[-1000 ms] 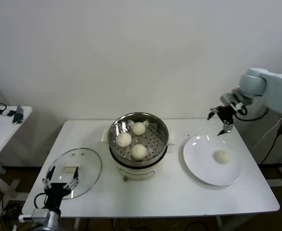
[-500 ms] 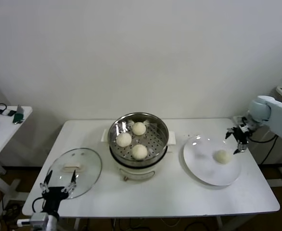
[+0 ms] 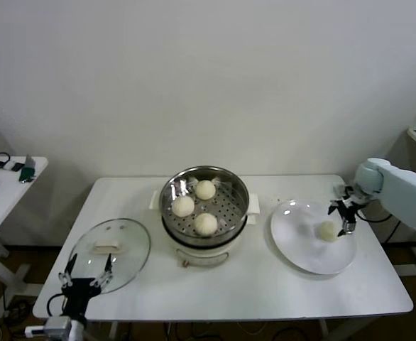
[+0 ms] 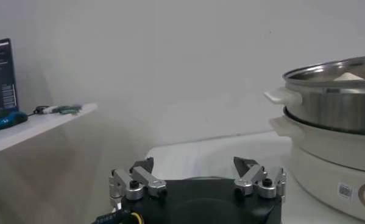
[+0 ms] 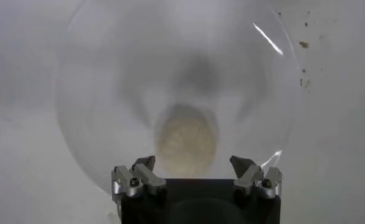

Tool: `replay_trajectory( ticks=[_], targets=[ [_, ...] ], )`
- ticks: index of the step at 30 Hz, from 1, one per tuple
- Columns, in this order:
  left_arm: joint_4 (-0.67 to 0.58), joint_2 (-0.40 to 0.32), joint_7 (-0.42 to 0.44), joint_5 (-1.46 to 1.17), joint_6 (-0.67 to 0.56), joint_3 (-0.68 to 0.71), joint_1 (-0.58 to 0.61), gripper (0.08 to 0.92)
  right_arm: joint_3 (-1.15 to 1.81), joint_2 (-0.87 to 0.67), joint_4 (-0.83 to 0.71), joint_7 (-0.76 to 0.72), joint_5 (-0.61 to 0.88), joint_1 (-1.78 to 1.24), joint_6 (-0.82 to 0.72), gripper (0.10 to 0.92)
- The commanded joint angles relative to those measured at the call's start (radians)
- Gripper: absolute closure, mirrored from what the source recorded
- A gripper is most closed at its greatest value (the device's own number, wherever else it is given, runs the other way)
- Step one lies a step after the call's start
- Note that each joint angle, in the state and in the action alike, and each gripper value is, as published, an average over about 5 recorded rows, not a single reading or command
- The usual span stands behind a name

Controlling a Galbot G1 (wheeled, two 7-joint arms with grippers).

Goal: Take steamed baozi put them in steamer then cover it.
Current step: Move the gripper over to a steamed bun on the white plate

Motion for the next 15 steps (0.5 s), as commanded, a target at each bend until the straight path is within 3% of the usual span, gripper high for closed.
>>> replay_trajectory(
  ticks=[1, 5, 15],
  targets=[
    [0.0, 0.003, 0.0, 0.001, 0.0, 0.001, 0.0, 0.177, 0.068, 0.038, -0.059, 0.0, -0.034, -0.068, -0.002, 0.203],
    [0.001, 0.002, 0.0, 0.002, 0.001, 0.004, -0.003, 0.177, 0.079, 0.044, -0.068, -0.002, -0.034, -0.075, -0.001, 0.209],
    [-0.003, 0.001, 0.0, 0.003, 0.003, 0.003, -0.004, 0.177, 0.072, 0.033, -0.044, -0.017, -0.023, -0.029, 0.0, 0.354]
  ],
)
